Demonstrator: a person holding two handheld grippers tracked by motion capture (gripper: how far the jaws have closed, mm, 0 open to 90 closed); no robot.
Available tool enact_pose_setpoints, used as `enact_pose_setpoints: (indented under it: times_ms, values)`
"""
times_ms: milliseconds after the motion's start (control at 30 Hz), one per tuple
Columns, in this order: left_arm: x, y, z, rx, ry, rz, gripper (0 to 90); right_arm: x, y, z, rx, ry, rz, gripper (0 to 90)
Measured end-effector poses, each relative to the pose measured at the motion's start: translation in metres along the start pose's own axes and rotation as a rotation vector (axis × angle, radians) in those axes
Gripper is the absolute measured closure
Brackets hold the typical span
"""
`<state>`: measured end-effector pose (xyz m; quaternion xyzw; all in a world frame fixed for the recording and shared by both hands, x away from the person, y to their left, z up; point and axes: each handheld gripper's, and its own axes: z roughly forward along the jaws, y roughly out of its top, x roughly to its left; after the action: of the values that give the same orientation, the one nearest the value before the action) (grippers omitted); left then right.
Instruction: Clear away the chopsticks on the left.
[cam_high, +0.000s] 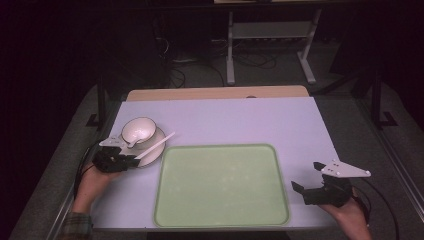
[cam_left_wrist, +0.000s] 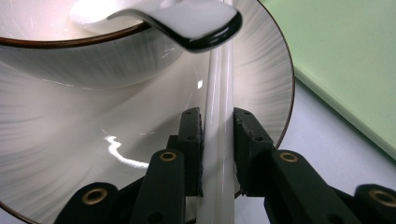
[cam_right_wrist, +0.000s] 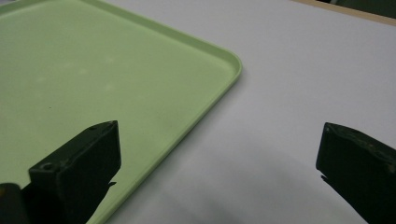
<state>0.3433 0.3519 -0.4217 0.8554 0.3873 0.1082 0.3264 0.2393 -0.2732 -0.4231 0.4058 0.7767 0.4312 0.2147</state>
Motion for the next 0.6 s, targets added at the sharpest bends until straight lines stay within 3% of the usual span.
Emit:
enact_pose_setpoints:
  times_ms: [267, 600]
  values:
    - [-0.0035, 0.0017, 0.0024, -0.001, 0.021, -0.043, 75.4, -0.0002, 0.0000, -0.0003, -0.002, -0.001, 0.001, 0.0]
    - [-0.0058, 0.0032, 0.0043, -0.006, 0.038, -0.058, 75.6, -0.0003, -0.0001, -0.0004, -0.001, -0.002, 0.001, 0.0]
